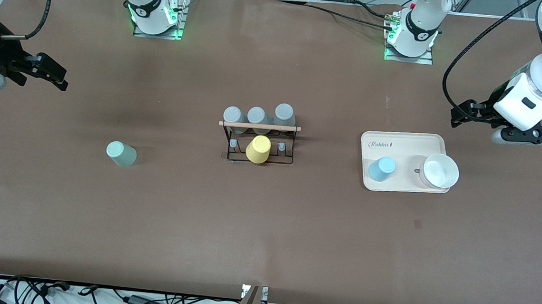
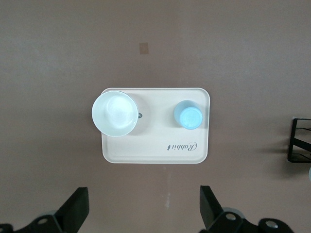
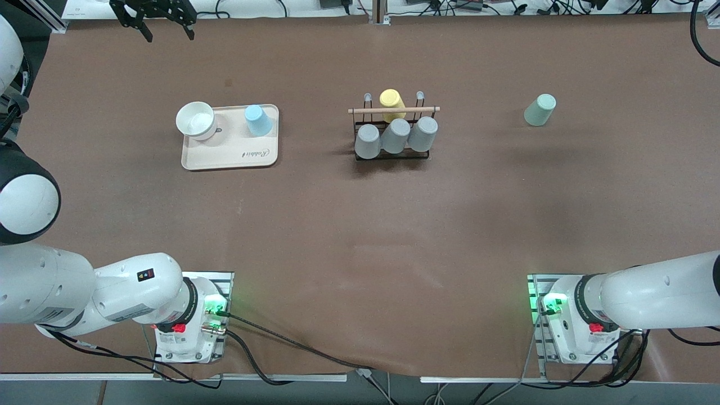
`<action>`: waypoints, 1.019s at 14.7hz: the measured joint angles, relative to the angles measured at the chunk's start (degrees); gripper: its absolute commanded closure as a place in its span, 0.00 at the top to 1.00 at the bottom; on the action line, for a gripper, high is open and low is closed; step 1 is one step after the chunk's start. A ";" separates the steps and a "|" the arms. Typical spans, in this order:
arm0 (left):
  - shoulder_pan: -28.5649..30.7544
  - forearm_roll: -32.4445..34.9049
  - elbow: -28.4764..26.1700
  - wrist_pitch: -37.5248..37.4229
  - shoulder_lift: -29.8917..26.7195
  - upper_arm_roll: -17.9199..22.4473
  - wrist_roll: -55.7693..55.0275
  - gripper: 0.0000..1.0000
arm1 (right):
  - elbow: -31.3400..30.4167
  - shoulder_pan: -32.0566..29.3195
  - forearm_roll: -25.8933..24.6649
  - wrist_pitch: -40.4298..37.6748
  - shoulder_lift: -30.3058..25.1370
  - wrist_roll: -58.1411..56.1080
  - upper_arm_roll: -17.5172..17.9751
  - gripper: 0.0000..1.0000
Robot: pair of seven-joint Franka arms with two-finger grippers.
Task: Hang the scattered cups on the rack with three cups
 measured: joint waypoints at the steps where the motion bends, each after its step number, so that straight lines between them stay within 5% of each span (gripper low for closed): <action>1: -0.08 -0.02 -0.10 -0.02 0.42 -0.08 0.00 1.00 | 0.00 0.00 0.00 0.00 0.02 0.00 0.01 1.00; 11: -5.92 0.31 -1.24 12.29 19.41 -0.71 -0.23 1.00 | 0.30 0.04 0.04 1.03 0.02 0.15 0.09 1.00; 15: -7.06 2.40 -6.58 22.14 22.97 -0.71 -2.14 1.00 | 0.46 -0.55 0.04 1.02 0.03 0.21 0.48 1.00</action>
